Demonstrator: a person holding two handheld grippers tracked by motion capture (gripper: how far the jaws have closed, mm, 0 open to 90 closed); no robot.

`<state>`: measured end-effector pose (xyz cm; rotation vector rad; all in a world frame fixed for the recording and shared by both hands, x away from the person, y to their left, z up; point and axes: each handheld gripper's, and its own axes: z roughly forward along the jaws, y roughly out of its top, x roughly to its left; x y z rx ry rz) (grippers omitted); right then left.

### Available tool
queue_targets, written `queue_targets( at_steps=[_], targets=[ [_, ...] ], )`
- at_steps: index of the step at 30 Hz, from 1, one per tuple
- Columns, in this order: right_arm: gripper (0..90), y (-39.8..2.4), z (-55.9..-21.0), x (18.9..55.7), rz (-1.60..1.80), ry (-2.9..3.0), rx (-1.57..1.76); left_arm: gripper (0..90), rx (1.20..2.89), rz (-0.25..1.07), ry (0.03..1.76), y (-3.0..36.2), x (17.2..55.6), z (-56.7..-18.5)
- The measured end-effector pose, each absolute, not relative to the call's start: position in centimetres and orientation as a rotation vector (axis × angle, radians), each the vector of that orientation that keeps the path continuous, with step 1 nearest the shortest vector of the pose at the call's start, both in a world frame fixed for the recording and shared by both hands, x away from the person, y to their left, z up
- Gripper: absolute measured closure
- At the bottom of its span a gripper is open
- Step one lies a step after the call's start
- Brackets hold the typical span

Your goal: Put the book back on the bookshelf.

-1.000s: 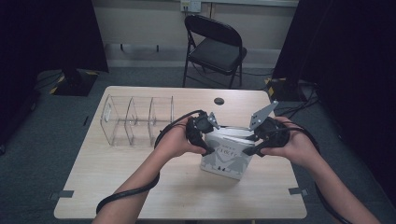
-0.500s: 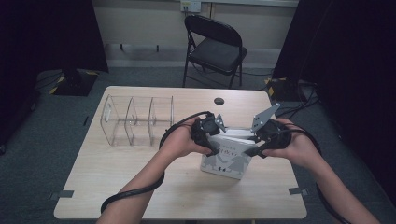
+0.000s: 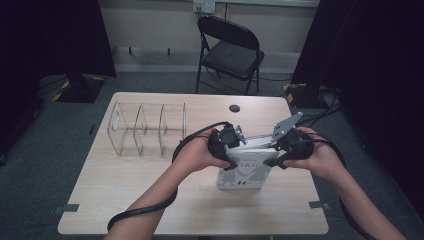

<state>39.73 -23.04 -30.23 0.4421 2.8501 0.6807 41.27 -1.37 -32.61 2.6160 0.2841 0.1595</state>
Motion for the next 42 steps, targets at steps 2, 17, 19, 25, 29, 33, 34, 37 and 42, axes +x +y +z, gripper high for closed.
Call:
queue_targets(
  at_steps=[2, 17, 19, 25, 29, 33, 34, 37, 42],
  targets=[
    [52.1, -23.1, -30.3, 39.7, 0.683, 2.851, 0.439, 42.4, 2.625, 0.117, 0.314, -1.6, 41.2, -32.5],
    [45.3, -23.3, -30.7, 39.5, 0.793, 2.861, 0.431, 51.5, 2.697, 0.066, 0.374, -0.8, 40.5, -31.9],
    [40.1, -23.3, -30.8, 39.5, 0.752, 2.843, 0.441, 51.9, 2.704, 0.066, 0.384, -0.1, 40.4, -31.8],
    [39.2, -22.9, -31.4, 39.7, 0.745, 2.845, 0.457, 52.1, 2.741, 0.069, 0.392, 1.1, 39.8, -31.6],
    [39.2, -22.3, -31.7, 39.8, 0.768, 2.848, 0.439, 50.4, 2.728, 0.084, 0.403, 1.3, 39.7, -31.7],
    [38.8, -22.1, -31.9, 39.8, 0.782, 2.841, 0.440, 48.2, 2.741, 0.094, 0.384, 1.0, 39.9, -31.6],
    [38.8, -22.1, -31.9, 39.9, 0.786, 2.843, 0.433, 48.0, 2.743, 0.099, 0.375, 0.9, 40.0, -31.7],
    [38.2, -22.2, -32.1, 39.8, 0.787, 2.850, 0.456, 45.8, 2.730, 0.088, 0.360, 0.4, 40.2, -31.8],
    [37.3, -22.7, -32.5, 39.8, 0.798, 2.852, 0.473, 43.2, 2.744, 0.048, 0.371, -0.4, 40.6, -32.4]
  ],
)
